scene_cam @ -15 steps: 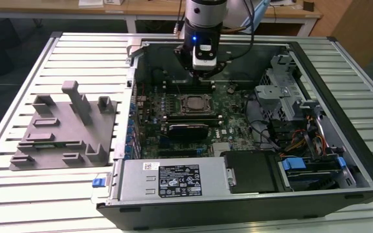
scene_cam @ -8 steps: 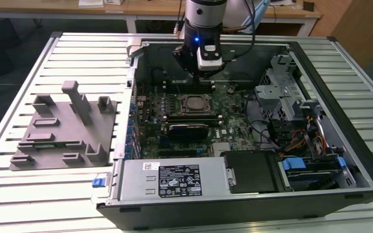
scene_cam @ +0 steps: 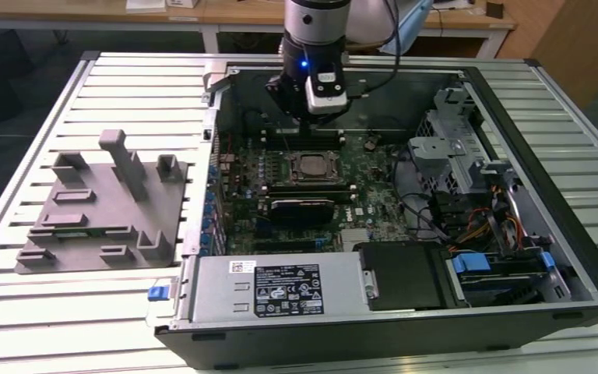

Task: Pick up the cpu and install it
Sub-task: 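Install the first cpu locking lever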

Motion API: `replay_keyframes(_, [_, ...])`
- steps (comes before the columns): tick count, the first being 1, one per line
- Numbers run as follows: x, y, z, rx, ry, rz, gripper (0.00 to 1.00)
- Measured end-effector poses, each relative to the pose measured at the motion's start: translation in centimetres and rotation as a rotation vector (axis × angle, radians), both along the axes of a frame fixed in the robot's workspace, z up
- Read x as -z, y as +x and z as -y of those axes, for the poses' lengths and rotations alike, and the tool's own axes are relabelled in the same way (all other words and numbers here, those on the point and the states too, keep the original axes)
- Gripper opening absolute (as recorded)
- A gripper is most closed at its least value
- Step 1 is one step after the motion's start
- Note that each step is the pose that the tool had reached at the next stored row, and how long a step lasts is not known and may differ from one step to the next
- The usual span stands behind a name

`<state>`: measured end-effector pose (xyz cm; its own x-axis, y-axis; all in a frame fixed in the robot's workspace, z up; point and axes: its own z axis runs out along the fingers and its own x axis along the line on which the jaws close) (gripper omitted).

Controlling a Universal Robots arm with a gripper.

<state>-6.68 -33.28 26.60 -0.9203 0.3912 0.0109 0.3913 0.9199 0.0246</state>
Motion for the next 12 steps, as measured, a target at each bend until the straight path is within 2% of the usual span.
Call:
replay_keyframes(5, [0.01, -1.1, 0.0, -0.003, 0.0001, 0.0001, 0.11])
replay_keyframes(12, [0.09, -1.13, 0.0, -0.122, 0.0, 0.0001, 0.11])
